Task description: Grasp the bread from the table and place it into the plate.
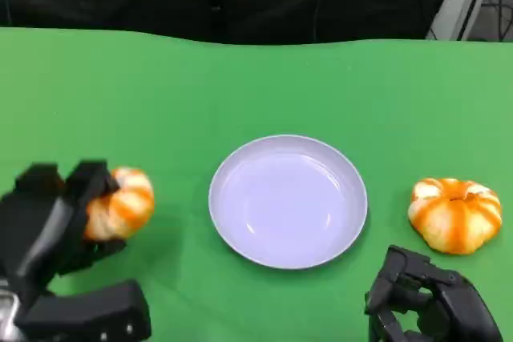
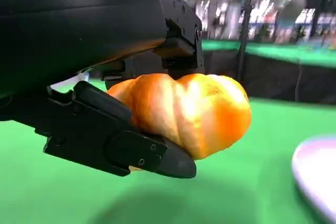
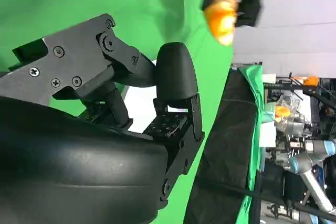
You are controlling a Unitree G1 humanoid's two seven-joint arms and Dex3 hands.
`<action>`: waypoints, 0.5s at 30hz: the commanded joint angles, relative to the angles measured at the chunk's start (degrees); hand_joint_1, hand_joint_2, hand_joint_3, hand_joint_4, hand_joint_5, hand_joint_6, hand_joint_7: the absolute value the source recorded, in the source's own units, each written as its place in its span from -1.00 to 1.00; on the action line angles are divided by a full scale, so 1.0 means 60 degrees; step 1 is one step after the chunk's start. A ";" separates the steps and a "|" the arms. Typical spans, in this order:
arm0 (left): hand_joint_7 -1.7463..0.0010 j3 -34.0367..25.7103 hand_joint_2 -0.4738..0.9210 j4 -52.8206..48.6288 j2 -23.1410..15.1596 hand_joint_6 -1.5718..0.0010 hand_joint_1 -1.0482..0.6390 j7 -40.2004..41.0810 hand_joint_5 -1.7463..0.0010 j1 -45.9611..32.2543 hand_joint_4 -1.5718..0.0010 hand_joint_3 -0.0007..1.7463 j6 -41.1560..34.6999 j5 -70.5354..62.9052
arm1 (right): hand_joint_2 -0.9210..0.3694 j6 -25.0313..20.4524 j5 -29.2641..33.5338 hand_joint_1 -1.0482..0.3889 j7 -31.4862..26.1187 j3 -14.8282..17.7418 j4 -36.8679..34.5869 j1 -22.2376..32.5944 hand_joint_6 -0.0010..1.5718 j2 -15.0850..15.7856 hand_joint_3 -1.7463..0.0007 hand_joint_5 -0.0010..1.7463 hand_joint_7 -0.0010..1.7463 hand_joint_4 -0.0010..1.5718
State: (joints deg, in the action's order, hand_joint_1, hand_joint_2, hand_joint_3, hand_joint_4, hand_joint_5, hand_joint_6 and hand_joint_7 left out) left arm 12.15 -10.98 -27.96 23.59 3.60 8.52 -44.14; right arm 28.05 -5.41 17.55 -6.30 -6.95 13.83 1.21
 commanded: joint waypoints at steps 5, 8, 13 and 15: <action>-1.00 0.0063 0.96 0.1255 0.0204 0.32 0.14 -0.0875 -1.00 0.0515 0.19 -0.68 -0.0410 -0.0353 | -0.60 0.0018 -0.0097 0.27 0.0022 0.0078 -0.0048 0.0025 -0.08 0.0081 -0.18 1.00 0.74 -0.01; -1.00 0.0158 0.97 0.1199 0.0341 0.32 0.13 -0.0988 -1.00 0.0733 0.19 -0.67 -0.0380 -0.0355 | -0.60 0.0015 -0.0097 0.27 0.0016 0.0080 -0.0037 0.0037 -0.08 0.0069 -0.18 1.00 0.74 -0.01; -1.00 0.0901 0.94 0.0666 0.0852 0.33 0.11 -0.1298 -1.00 0.1856 0.22 -0.69 -0.0082 -0.0531 | -0.60 0.0034 -0.0039 0.28 -0.0010 0.0056 -0.0002 0.0077 -0.08 0.0062 -0.18 1.00 0.74 -0.01; -1.00 0.1157 0.93 0.0282 0.1100 0.31 0.09 -0.1316 -1.00 0.2284 0.20 -0.70 0.0008 -0.0579 | -0.60 -0.0057 -0.0030 0.27 -0.0049 0.0042 0.0073 0.0118 -0.08 0.0051 -0.17 1.00 0.73 -0.02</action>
State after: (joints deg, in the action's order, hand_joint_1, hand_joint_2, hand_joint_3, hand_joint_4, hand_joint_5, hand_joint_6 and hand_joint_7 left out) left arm 17.44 -6.87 -22.70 16.25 13.78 7.69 -47.05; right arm 28.04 -5.39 17.61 -6.27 -7.38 13.92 1.10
